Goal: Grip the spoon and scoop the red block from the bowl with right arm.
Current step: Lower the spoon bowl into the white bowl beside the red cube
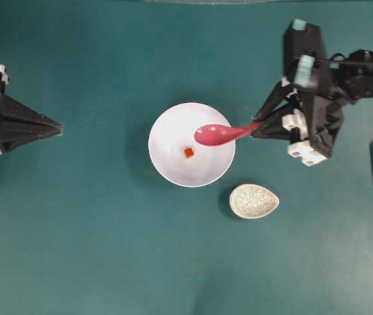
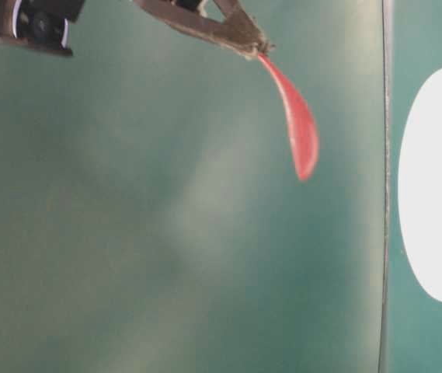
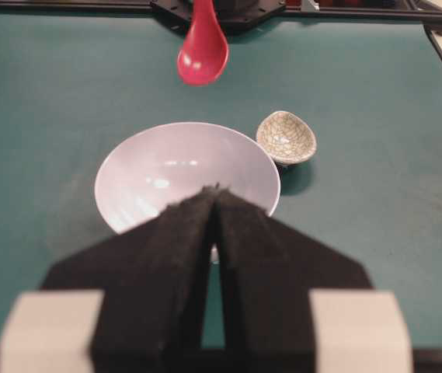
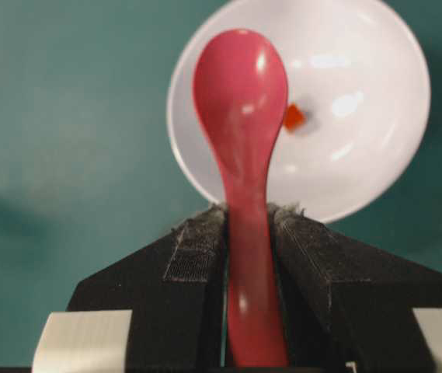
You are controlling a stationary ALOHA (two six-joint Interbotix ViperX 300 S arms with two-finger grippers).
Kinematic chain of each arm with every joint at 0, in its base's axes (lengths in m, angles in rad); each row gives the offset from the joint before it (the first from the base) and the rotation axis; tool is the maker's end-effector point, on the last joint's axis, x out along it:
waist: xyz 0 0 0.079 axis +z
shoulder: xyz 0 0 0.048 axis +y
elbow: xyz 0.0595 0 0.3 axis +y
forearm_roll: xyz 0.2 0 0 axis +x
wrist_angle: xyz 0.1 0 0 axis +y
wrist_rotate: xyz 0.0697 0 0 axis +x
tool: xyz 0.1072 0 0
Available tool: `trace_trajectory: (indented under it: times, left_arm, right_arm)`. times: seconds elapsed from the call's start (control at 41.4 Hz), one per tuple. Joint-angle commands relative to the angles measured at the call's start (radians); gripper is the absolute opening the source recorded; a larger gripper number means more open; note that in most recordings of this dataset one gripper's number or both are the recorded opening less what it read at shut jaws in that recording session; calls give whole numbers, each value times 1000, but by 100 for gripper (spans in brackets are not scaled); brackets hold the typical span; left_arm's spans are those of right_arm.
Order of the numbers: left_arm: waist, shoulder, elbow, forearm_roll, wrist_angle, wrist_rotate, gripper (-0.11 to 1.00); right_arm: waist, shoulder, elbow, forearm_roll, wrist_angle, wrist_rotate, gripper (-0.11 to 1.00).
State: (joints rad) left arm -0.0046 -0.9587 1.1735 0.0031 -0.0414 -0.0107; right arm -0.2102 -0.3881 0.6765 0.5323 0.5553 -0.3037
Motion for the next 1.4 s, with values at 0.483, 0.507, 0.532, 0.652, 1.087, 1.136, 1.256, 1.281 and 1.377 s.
trace_trajectory:
  times: [0.483, 0.507, 0.532, 0.652, 1.087, 1.136, 1.256, 1.281, 1.377]
  left_arm:
    - [0, 6, -28, 2, -5, 0, 0]
    - [0, 6, -28, 2, -5, 0, 0]
    - [0, 8, -29, 3, -3, 0, 0]
    - [0, 8, -28, 2, -5, 0, 0]
    - [0, 8, -28, 2, -3, 0, 0]
    - [0, 6, -28, 2, -3, 0, 0]
    - [0, 8, -28, 3, -5, 0, 0]
    - [0, 6, -28, 2, -5, 0, 0]
    - [0, 6, -28, 3, -5, 2, 0]
  right_arm:
    - [-3, 218, -255, -245, 282, 265, 25]
    - [-2, 225, -264, -255, 290, 273, 25]
    - [0, 229, -267, -261, 296, 275, 25]
    - [9, 252, -285, -279, 310, 276, 25]
    - [54, 341, -278, -282, 285, 265, 25]
    - [58, 348, -278, -284, 276, 265, 25]
    - [63, 364, -278, -284, 264, 264, 25]
    - [64, 367, -278, -284, 262, 264, 25]
    - [66, 374, -278, -285, 262, 262, 25]
